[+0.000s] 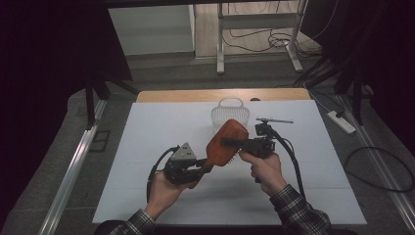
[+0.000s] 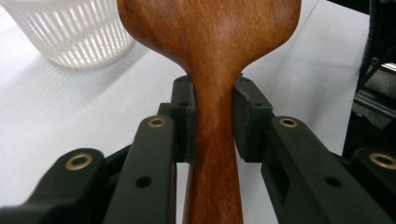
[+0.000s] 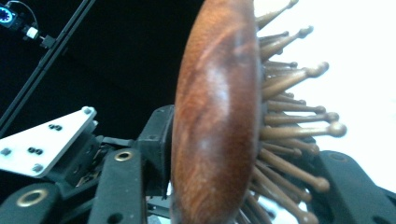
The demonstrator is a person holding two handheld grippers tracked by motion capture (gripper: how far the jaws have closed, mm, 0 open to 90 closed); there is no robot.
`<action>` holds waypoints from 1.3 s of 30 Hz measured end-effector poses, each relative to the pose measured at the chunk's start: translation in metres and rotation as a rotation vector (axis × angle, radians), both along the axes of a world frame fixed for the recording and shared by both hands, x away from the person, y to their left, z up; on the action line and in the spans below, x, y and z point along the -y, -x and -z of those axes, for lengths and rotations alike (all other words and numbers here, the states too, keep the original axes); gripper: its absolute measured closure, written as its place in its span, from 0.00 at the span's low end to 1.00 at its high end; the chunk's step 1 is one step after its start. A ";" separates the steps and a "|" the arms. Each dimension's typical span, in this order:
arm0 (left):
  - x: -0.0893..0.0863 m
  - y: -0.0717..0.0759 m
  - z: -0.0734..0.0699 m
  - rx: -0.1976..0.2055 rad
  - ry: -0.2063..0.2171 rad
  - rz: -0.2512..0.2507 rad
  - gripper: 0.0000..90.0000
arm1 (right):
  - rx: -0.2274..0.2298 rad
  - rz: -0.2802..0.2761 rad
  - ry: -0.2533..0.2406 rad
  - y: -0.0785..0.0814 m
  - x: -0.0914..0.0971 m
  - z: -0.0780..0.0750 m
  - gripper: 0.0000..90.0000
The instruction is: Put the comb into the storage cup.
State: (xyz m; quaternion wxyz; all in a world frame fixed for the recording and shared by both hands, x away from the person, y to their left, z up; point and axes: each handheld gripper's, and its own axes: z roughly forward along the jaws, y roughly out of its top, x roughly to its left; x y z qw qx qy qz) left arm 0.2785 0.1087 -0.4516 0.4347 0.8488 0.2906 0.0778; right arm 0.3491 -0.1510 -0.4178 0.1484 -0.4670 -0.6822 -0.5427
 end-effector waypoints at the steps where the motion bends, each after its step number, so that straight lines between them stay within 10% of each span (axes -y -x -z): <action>1: 0.000 0.000 0.000 -0.001 -0.001 0.001 0.80 | -0.002 -0.006 -0.003 0.000 0.000 0.000 0.59; 26: -0.002 -0.002 0.009 -0.028 -0.056 0.004 0.40 | 0.079 -0.026 0.060 0.007 -0.006 -0.010 0.62; 39: -0.019 -0.004 0.012 -0.128 0.006 0.000 0.22 | 0.126 -0.002 0.084 0.008 -0.001 -0.020 0.62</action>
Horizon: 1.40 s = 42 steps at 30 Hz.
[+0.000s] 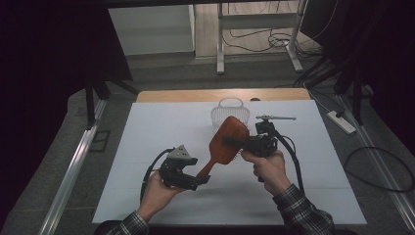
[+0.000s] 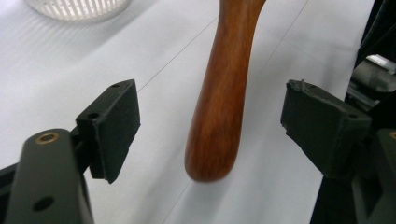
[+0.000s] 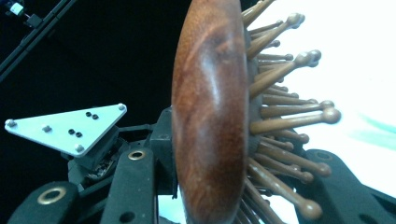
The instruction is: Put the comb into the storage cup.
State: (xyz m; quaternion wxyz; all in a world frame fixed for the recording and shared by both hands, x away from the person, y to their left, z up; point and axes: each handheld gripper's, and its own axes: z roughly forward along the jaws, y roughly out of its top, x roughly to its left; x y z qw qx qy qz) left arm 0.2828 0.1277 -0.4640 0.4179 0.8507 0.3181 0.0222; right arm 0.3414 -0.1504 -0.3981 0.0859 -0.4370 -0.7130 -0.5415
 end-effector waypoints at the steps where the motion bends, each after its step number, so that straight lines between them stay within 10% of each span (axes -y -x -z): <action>1: 0.000 0.000 0.000 0.000 0.000 0.000 0.20 | 0.000 0.000 0.000 0.000 0.000 0.000 0.62; 12: -0.019 0.002 -0.001 -0.053 0.051 -0.026 0.10 | 0.015 0.025 0.016 -0.004 0.007 -0.004 0.62; 42: -0.058 0.028 0.003 0.029 -0.001 -0.114 0.02 | 0.044 0.096 -0.001 -0.021 0.020 -0.014 0.62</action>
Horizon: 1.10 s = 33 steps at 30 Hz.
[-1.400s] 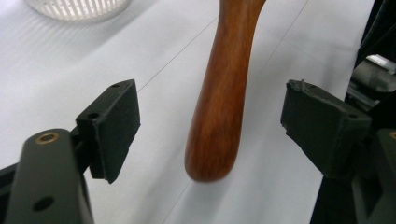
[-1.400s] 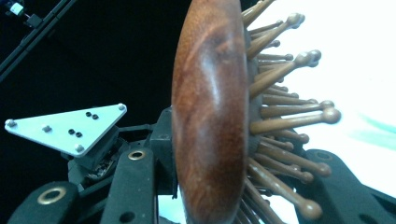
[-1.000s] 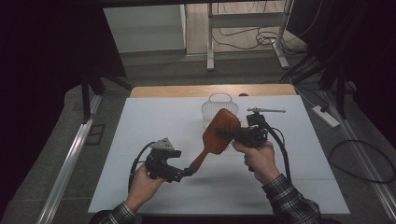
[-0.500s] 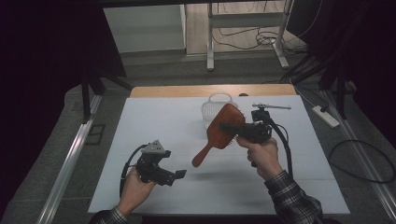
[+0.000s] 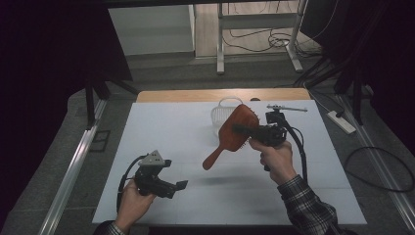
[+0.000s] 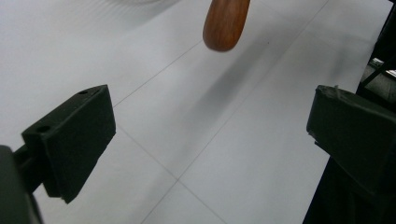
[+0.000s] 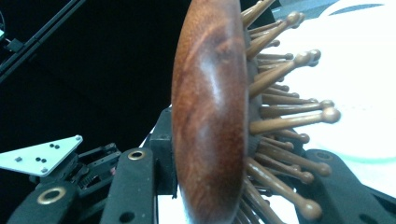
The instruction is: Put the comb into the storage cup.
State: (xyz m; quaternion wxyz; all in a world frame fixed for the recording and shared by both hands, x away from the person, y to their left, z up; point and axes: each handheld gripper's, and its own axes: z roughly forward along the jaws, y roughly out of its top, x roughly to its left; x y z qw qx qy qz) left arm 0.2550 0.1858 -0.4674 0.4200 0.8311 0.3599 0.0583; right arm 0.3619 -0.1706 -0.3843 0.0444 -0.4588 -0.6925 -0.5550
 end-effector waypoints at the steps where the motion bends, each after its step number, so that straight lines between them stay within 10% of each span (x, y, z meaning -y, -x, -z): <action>1: -0.001 0.001 0.000 -0.002 0.002 -0.010 0.02 | 0.000 0.003 -0.001 -0.001 0.000 0.000 0.62; 33: -0.052 0.032 0.008 -0.016 0.025 -0.104 0.02 | 0.033 0.080 0.001 -0.030 0.008 -0.018 0.62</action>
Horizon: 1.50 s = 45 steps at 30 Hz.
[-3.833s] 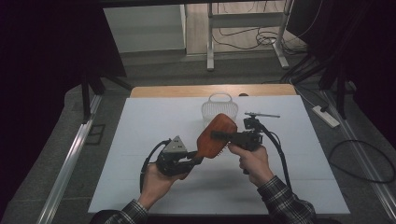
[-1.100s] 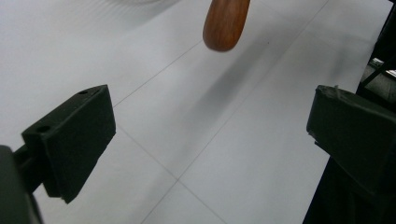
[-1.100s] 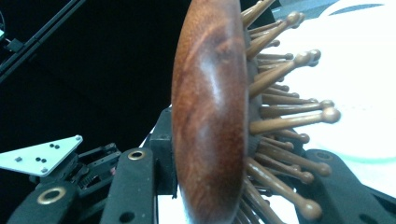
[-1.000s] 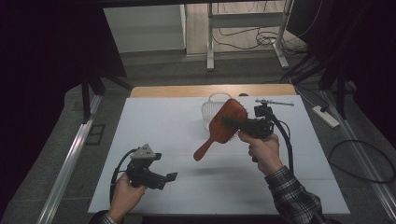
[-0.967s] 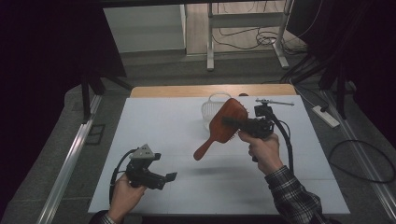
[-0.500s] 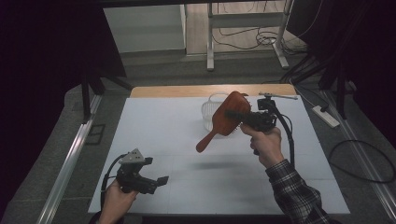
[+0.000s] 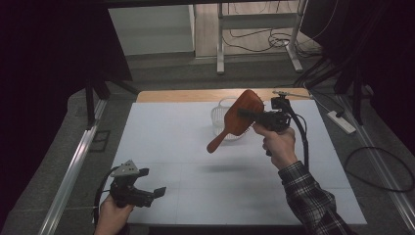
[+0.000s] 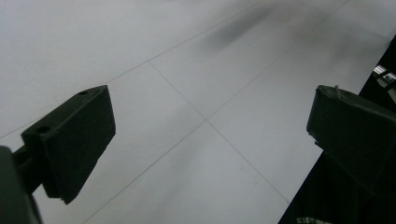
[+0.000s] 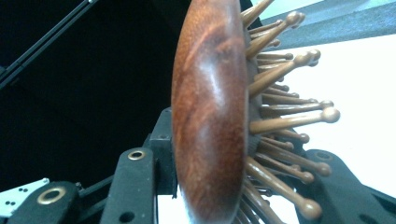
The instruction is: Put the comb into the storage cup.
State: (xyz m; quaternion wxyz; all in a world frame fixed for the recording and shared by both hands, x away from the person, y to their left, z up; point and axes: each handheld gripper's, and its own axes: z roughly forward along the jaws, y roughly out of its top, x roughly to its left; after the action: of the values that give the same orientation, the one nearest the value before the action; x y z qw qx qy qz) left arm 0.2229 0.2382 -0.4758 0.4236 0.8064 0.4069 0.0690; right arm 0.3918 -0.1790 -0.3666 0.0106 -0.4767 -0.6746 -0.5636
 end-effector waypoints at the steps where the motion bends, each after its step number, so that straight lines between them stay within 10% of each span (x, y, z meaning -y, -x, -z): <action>1: -0.002 0.001 0.000 0.005 0.003 -0.001 0.02 | -0.001 0.000 0.001 -0.001 0.000 0.000 0.62; 45: -0.014 0.014 0.001 -0.002 -0.004 -0.028 0.02 | 0.030 0.123 0.022 -0.049 0.002 -0.028 0.62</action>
State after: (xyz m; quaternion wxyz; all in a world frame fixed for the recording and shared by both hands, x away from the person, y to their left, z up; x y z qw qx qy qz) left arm 0.2092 0.2519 -0.4765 0.4204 0.8016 0.4185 0.0749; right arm 0.4412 -0.1808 -0.3382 -0.0395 -0.5086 -0.6505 -0.5627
